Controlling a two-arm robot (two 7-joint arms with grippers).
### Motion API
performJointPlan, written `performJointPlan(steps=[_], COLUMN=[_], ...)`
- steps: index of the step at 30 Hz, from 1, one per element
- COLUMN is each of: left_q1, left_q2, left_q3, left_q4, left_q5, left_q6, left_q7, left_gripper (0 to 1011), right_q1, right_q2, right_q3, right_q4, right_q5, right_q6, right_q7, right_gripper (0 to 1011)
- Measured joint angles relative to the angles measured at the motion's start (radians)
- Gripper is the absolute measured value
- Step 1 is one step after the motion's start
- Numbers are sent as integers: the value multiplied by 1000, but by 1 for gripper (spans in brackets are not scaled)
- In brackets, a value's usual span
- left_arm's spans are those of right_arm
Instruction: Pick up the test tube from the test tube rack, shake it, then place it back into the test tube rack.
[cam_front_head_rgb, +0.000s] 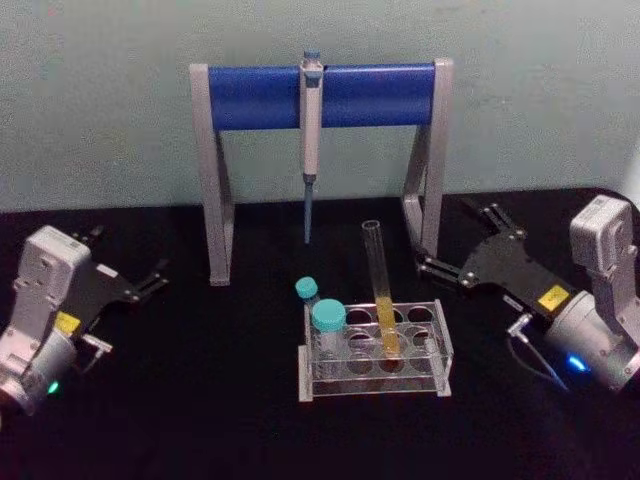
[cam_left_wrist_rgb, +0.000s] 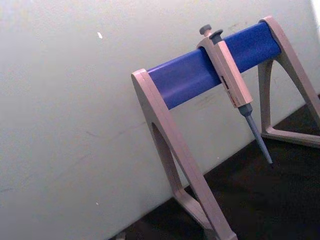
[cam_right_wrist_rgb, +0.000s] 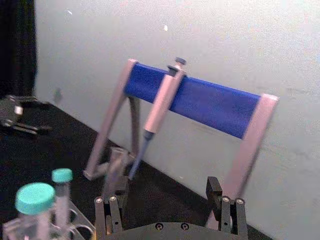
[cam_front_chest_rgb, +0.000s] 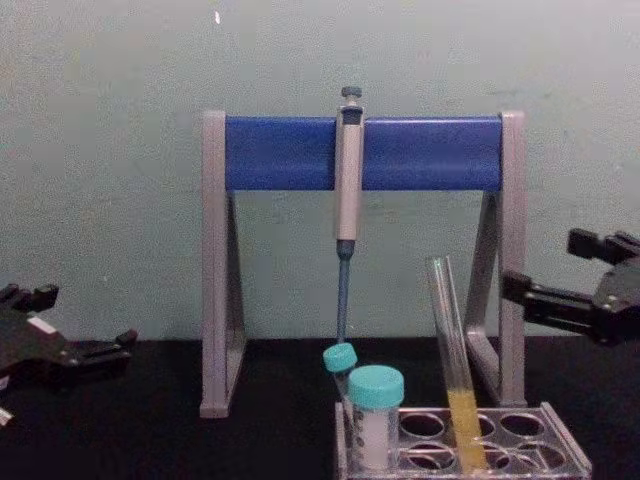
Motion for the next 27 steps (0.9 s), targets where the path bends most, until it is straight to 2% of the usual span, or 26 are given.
performJointPlan(steps=[7,14,17,18,27], left_q1=[0,0,0,0,0], left_q2=[0,0,0,0,0], left_q3=[0,0,0,0,0], left_q4=[0,0,0,0,0], left_q5=[0,0,0,0,0], left_q6=[0,0,0,0,0], left_q7=[0,0,0,0,0], left_gripper=[1001,1001,1001,1001,1001], right_q1=[20,43,58,58,74], right_q2=[-26,-41,-50,-50,-76], right_q3=[-4,-15,-22,-22,-22], right_q4=[16,30,40,40,26], right_q5=[42,49,53,53,51], right_q6=[21,62,96,96,210], right_q7=[78,131,158,158,162], right_gripper=[1000,1000,1000,1000,1000])
